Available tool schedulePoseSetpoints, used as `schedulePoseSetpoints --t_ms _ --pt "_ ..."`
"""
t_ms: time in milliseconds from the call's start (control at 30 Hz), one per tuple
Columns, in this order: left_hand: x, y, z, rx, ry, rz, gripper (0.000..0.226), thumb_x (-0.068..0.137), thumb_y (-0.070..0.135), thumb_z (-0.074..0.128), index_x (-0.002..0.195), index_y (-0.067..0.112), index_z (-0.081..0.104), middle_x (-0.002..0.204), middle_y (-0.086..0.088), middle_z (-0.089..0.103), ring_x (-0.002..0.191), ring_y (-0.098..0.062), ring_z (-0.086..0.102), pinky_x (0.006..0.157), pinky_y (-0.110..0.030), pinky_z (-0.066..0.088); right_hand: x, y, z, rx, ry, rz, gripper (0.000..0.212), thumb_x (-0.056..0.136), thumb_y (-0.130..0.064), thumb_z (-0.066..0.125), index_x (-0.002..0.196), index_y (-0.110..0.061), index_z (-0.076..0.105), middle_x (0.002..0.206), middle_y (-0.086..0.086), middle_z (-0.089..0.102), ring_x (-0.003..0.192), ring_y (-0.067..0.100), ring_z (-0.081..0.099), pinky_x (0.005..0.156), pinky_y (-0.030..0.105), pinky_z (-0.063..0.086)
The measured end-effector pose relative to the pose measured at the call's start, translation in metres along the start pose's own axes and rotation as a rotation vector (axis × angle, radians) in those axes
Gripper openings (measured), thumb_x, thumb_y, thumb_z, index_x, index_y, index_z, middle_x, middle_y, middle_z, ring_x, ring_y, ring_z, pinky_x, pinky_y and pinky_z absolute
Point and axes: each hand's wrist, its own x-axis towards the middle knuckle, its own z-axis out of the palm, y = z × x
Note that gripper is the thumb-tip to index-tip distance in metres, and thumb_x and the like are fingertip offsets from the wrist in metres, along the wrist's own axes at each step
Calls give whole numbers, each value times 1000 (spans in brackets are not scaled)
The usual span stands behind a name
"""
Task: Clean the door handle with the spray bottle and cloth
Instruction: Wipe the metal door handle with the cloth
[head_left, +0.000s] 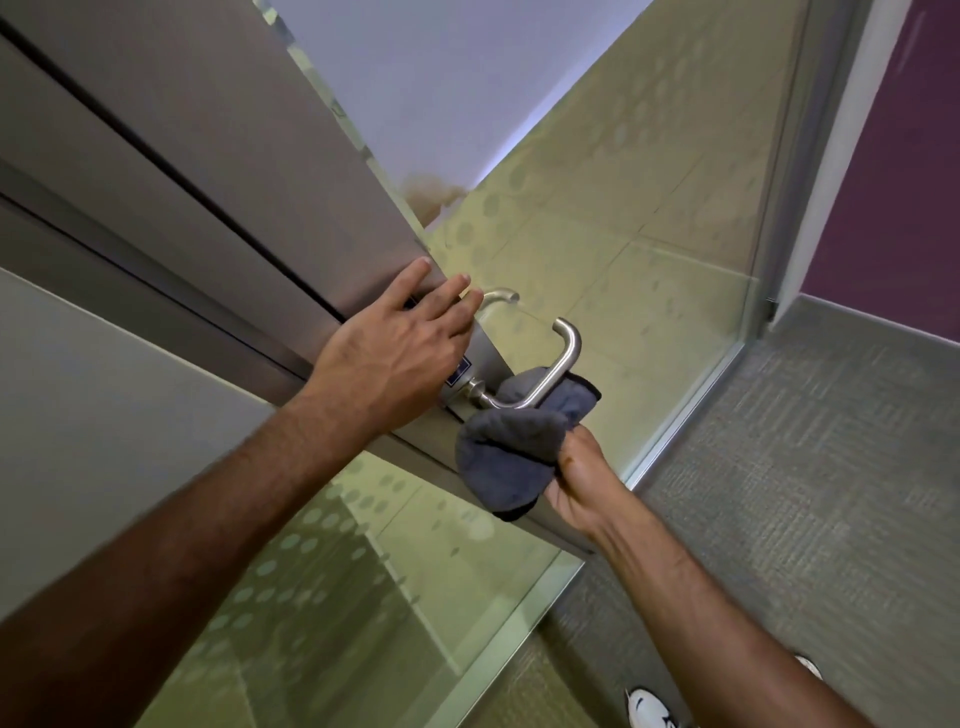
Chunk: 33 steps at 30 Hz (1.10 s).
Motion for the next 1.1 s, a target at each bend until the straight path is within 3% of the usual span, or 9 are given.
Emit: schedulePoseSetpoints --t_ms 100,267,367,500,767,833,933,1033,1100 --pt "0 0 -1 -12 -6 2 57 99 30 37 152 11 41 168 -10 24 156 -27 21 122 -53 -7 -12 1 -19 13 -58 65 24 101 -3 42 114 -3 63 99 11 77 88 22 76 72 33 63" --pt "-1 1 -1 -34 -10 -3 56 101 27 39 153 9 39 168 -11 23 156 -27 20 122 -52 -7 -4 -30 -33 4 108 -54 25 87 5 55 110 4 64 104 22 72 89 28 74 73 33 63" --pt "-1 0 -1 -35 -4 -4 56 100 28 39 153 10 40 168 -11 23 156 -28 19 120 -53 -10 8 -56 -20 -152 75 -41 22 93 3 51 110 0 63 94 14 76 88 24 73 74 31 61" --pt "-2 0 -2 -34 -2 13 56 99 28 36 152 8 41 167 -13 24 156 -29 20 121 -53 -9 19 -92 -26 -341 88 -69 17 88 10 49 91 -2 62 76 7 70 66 13 70 57 24 56" --pt "0 1 -1 -47 -11 0 56 101 30 36 153 9 39 168 -13 22 157 -29 18 124 -56 -3 29 -141 2 -998 -10 -338 32 88 9 45 93 -16 65 82 4 71 83 22 67 72 36 55" --pt "0 1 -1 -55 -17 0 56 101 30 35 153 9 39 168 -12 22 157 -29 18 124 -56 -3 21 -118 6 -999 29 -416 48 83 14 41 109 -16 66 96 0 75 94 19 69 79 32 55" --pt "0 0 -3 -63 -12 -7 55 100 29 34 152 10 42 168 -12 24 156 -28 20 124 -55 -2 0 -67 7 -1047 184 -586 73 79 17 44 145 -15 49 138 6 60 127 18 57 108 25 42" --pt "1 -1 -7 -81 -35 12 57 99 28 31 152 10 41 168 -13 23 157 -28 19 124 -55 -2 -18 -19 12 -1324 219 -803 81 70 19 56 147 -5 45 154 21 39 136 40 45 112 36 41" --pt "1 0 -8 -82 -38 14 57 99 26 31 153 9 39 169 -13 21 157 -28 17 125 -55 -1 -32 12 16 -1566 149 -836 91 71 17 65 153 -10 35 165 14 18 145 42 32 112 41 41"
